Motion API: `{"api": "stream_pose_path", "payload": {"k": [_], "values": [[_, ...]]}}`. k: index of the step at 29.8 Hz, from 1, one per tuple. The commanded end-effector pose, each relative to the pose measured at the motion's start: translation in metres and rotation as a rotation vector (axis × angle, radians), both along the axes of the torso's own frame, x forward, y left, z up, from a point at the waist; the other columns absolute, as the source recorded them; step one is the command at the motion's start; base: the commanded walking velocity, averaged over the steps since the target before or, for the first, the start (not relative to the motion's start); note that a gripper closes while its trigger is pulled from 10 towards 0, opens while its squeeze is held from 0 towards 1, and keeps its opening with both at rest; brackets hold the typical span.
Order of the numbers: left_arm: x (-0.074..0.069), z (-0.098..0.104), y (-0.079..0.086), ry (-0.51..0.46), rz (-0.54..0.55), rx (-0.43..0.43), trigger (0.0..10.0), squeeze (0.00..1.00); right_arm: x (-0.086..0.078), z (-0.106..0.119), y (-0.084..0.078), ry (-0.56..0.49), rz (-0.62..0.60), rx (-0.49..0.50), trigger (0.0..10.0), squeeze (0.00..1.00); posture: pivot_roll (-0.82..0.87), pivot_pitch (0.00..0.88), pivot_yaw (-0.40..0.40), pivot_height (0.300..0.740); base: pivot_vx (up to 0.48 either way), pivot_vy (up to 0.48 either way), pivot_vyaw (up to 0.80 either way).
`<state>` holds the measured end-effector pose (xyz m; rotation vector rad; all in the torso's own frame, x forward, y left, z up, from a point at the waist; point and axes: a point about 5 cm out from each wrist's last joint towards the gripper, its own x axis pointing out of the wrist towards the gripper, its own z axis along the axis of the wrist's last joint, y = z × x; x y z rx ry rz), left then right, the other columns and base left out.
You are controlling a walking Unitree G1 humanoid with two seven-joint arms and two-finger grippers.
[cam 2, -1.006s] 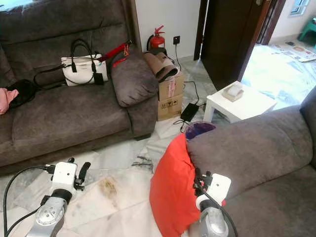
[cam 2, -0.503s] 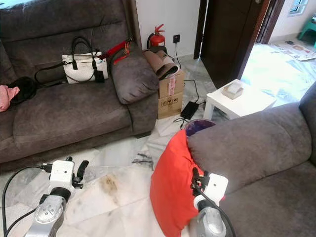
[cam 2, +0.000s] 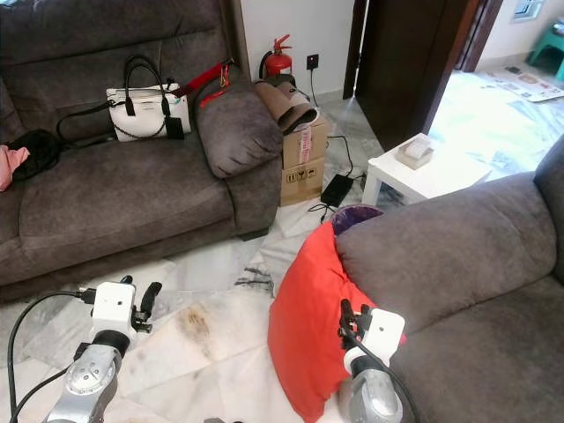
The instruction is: Move the pillow to the sofa from floor
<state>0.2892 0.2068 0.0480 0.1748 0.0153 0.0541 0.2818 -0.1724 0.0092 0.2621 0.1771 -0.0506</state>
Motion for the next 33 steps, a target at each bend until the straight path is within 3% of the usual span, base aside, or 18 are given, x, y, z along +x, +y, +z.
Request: {"api": "stream_pose_path", "payload": {"k": [1, 20, 23, 33], "values": [[-0.0034, -0.0044, 0.0035, 0.026, 0.007, -0.005, 10.0, 0.00, -0.0024, -0.0031, 0.0036, 0.011, 0.011, 0.007, 10.0, 0.00, 0.08, 0.096, 0.097, 0.666, 0.000, 0.000, 0.00], [-0.0046, -0.0055, 0.0049, 0.031, 0.016, -0.015, 10.0, 0.00, -0.0007, -0.0047, 0.0064, 0.041, 0.041, 0.000, 10.0, 0.00, 0.08, 0.100, 0.088, 0.666, 0.000, 0.000, 0.00], [-0.0054, -0.0059, 0.0063, 0.032, 0.022, -0.014, 10.0, 0.00, -0.0006, -0.0046, 0.0071, 0.038, 0.038, 0.011, 10.0, 0.00, 0.08, 0.112, 0.086, 0.641, 0.000, 0.000, 0.00], [-0.0075, -0.0044, 0.0132, 0.029, 0.038, -0.003, 10.0, 0.00, 0.0001, -0.0028, 0.0081, 0.020, 0.016, 0.029, 10.0, 0.00, 0.09, 0.125, 0.089, 0.641, 0.000, 0.000, 0.00]]}}
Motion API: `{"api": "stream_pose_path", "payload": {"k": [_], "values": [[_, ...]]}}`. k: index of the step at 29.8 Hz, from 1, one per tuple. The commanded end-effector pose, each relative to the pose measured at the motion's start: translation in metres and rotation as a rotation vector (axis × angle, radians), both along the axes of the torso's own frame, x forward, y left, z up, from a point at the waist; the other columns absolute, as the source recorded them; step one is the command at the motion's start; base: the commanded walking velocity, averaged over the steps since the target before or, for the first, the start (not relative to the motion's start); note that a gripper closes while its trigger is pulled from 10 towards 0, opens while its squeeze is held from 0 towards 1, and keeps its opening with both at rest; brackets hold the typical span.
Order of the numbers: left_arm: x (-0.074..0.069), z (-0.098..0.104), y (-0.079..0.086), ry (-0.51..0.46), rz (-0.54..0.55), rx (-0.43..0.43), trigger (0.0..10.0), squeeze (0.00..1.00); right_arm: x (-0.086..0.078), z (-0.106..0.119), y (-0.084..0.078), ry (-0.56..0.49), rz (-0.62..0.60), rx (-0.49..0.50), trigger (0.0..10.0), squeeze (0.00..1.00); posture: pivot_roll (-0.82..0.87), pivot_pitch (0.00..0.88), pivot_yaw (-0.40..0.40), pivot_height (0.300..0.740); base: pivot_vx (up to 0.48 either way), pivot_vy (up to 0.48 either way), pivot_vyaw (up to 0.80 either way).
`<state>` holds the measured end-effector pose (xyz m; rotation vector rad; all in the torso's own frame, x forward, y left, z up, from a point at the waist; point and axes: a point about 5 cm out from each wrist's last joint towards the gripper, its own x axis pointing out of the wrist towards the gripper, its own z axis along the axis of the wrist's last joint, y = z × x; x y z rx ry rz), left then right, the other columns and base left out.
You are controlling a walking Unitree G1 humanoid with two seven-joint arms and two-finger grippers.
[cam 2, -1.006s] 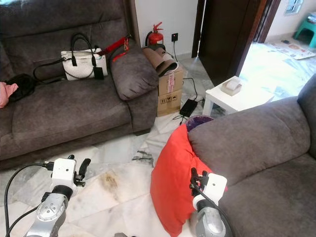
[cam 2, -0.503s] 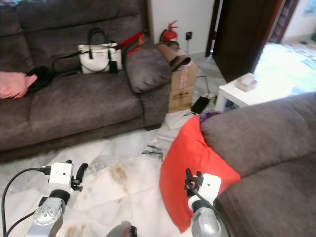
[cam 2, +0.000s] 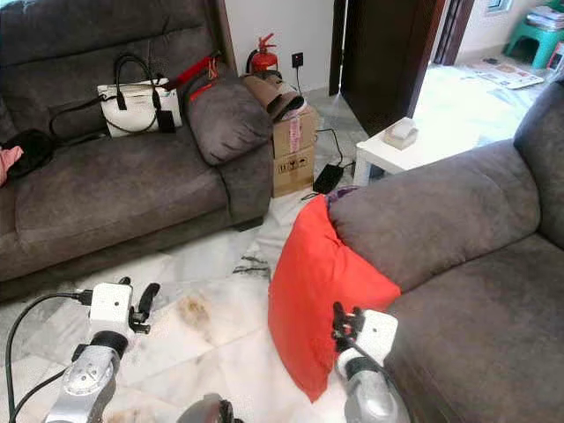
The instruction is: Move the pillow to the sofa from floor
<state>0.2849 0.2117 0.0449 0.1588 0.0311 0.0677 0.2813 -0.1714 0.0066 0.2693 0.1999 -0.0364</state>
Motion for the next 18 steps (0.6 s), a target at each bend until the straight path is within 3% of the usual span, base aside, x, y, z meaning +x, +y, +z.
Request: {"api": "stream_pose_path", "payload": {"k": [1, 12, 18], "values": [[-0.0035, -0.0020, 0.0088, 0.021, 0.023, 0.014, 10.0, 0.00, 0.0007, -0.0002, 0.0069, 0.001, -0.004, 0.021, 10.0, 0.00, 0.09, 0.125, 0.089, 0.641, 0.000, 0.000, 0.00], [-0.0031, -0.0026, 0.0080, 0.029, 0.023, 0.010, 10.0, 0.00, 0.0032, 0.0000, 0.0063, 0.016, -0.005, 0.032, 10.0, 0.00, 0.10, 0.130, 0.087, 0.641, 0.000, 0.000, 0.00], [-0.0009, -0.0021, 0.0038, 0.027, 0.016, -0.004, 10.0, 0.00, 0.0043, 0.0007, 0.0062, 0.016, -0.003, 0.035, 10.0, 0.00, 0.09, 0.131, 0.086, 0.641, 0.299, 0.000, 0.00]]}}
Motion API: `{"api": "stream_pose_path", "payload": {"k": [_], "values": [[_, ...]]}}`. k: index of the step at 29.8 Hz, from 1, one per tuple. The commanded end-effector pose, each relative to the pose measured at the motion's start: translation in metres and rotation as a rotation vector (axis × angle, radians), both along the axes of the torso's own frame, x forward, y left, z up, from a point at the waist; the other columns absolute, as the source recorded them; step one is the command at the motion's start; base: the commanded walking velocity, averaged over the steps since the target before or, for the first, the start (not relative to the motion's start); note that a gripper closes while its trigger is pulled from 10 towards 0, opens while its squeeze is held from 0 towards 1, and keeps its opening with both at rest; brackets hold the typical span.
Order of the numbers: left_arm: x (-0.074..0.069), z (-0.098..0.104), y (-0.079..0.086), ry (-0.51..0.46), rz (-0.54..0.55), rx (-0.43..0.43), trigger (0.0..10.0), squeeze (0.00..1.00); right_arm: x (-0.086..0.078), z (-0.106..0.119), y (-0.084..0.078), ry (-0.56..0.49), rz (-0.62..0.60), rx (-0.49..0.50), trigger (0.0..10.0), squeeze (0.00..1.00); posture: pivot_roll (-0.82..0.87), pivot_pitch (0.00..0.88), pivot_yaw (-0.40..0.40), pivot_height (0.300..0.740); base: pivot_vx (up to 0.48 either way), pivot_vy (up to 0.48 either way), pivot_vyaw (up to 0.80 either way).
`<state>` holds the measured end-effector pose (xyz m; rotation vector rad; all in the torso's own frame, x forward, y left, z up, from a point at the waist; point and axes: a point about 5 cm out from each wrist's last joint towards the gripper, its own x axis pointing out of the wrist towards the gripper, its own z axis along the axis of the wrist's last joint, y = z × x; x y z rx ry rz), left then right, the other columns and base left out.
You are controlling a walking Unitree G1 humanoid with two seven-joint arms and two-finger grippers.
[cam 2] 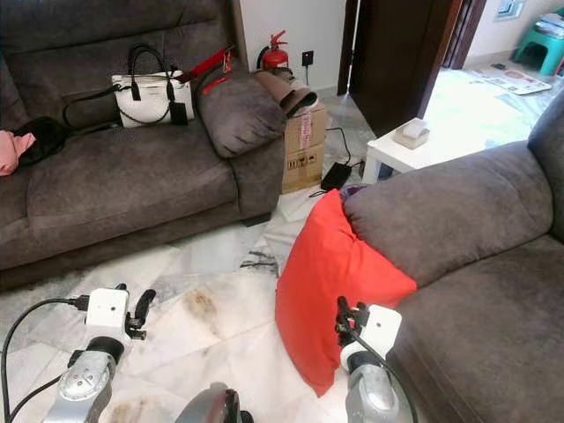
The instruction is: Move the pillow to the sofa from floor
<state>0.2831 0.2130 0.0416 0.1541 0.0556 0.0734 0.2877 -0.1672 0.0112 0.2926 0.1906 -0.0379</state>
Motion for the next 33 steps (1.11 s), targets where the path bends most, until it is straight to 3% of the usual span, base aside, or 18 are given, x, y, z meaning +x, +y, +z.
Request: {"api": "stream_pose_path", "payload": {"k": [1, 19, 27, 33], "values": [[0.001, 0.001, 0.002, 0.003, 0.009, 0.001, 10.0, 0.00, -0.002, -0.004, 0.002, 0.025, 0.003, 0.013, 10.0, 0.00, 0.09, 0.131, 0.086, 0.641, 0.322, 0.000, 0.00], [0.001, 0.001, 0.001, 0.008, 0.000, 0.005, 10.0, 0.00, -0.004, -0.007, 0.004, 0.042, -0.003, 0.033, 10.0, 0.00, 0.09, 0.133, 0.089, 0.641, 0.334, 0.000, 0.00], [0.001, 0.001, 0.001, 0.010, -0.004, 0.007, 10.0, 0.00, 0.000, -0.003, 0.002, 0.031, -0.025, 0.042, 10.0, 0.00, 0.10, 0.131, 0.089, 0.641, 0.338, 0.000, -0.74], [0.000, -0.001, 0.000, 0.018, -0.021, 0.005, 10.0, 0.00, 0.001, -0.001, -0.004, 0.019, -0.058, 0.028, 10.0, 0.00, 0.10, 0.129, 0.089, 0.641, 0.082, 0.000, 0.00]]}}
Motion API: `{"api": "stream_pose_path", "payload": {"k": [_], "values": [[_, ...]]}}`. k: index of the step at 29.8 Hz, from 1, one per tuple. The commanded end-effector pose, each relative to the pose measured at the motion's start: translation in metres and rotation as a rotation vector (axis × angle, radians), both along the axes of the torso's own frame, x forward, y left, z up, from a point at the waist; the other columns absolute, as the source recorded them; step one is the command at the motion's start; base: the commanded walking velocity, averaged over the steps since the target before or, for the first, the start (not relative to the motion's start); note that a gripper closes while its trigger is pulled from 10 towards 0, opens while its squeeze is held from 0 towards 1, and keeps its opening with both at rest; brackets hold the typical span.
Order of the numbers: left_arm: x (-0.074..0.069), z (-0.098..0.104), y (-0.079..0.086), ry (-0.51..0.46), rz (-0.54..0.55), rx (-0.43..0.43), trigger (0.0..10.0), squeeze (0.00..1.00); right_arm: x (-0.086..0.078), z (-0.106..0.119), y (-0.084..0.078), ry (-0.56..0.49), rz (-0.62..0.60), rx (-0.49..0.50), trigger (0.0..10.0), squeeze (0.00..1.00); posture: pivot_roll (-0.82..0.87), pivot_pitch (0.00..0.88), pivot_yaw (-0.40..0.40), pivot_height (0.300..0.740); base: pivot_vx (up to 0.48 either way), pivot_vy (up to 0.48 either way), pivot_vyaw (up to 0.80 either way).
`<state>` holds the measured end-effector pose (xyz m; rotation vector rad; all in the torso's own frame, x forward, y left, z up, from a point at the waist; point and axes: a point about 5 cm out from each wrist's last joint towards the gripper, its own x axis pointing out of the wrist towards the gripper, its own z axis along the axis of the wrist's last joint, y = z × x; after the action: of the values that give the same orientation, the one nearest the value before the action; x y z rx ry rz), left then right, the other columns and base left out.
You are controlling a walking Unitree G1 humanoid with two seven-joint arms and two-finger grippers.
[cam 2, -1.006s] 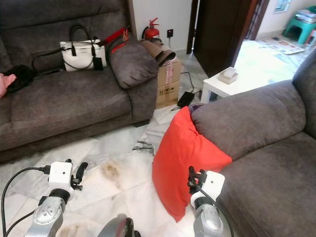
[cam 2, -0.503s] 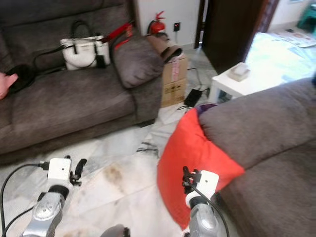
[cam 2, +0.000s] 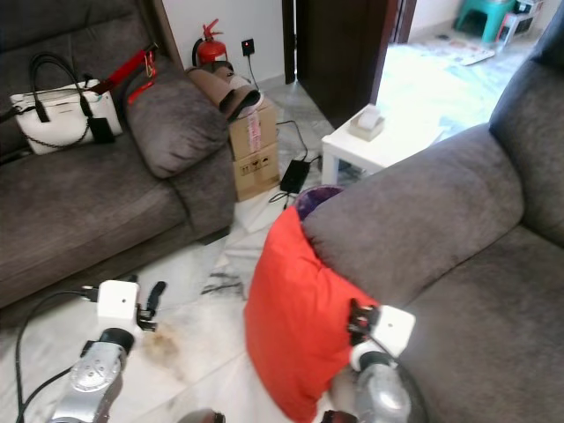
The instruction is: Move the pillow to the sofa from floor
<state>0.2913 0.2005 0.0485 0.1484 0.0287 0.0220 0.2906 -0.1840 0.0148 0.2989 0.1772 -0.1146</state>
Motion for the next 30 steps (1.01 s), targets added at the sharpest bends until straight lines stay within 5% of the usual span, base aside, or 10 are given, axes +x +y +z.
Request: {"api": "stream_pose_path", "payload": {"k": [1, 12, 13, 15, 16, 27, 30], "values": [[-0.009, -0.009, 0.013, 0.047, 0.033, 0.009, 10.0, 0.00, -0.001, -0.004, 0.011, 0.021, 0.010, 0.027, 10.0, 0.00, 0.10, 0.130, 0.089, 0.641, 0.000, 0.000, 0.00], [-0.012, -0.015, 0.012, 0.079, 0.026, 0.006, 10.0, 0.00, 0.000, -0.001, -0.007, 0.030, -0.073, -0.023, 10.0, 0.00, 0.10, 0.129, 0.089, 0.641, 0.000, 0.000, 0.00], [-0.016, -0.021, 0.014, 0.106, 0.041, 0.021, 10.0, 0.00, -0.001, 0.002, -0.024, 0.035, -0.173, -0.060, 10.0, 0.11, 0.10, 0.129, 0.088, 0.641, 0.000, 0.000, 0.00], [-0.016, -0.021, 0.014, 0.106, 0.041, 0.021, 10.0, 0.00, -0.001, 0.002, -0.024, 0.035, -0.173, -0.060, 10.0, 0.11, 0.10, 0.129, 0.088, 0.641, 0.000, 0.000, 0.00], [-0.017, -0.023, 0.017, 0.117, 0.052, 0.025, 10.0, 0.00, 0.000, 0.005, -0.032, 0.026, -0.212, -0.063, 10.0, 1.00, 0.11, 0.129, 0.088, 0.641, 0.000, 0.000, 0.00], [-0.020, -0.027, 0.019, 0.133, 0.067, 0.035, 10.0, 0.00, 0.009, 0.011, -0.042, 0.044, -0.153, -0.076, 10.0, 1.00, 0.12, 0.151, 0.085, 0.641, 0.000, 0.000, 0.00], [-0.024, -0.039, 0.022, 0.213, 0.082, 0.025, 10.0, 0.00, 0.012, 0.013, -0.042, 0.047, -0.113, -0.059, 10.0, 1.00, 0.13, 0.157, 0.081, 0.641, 0.000, 0.000, 0.00]]}}
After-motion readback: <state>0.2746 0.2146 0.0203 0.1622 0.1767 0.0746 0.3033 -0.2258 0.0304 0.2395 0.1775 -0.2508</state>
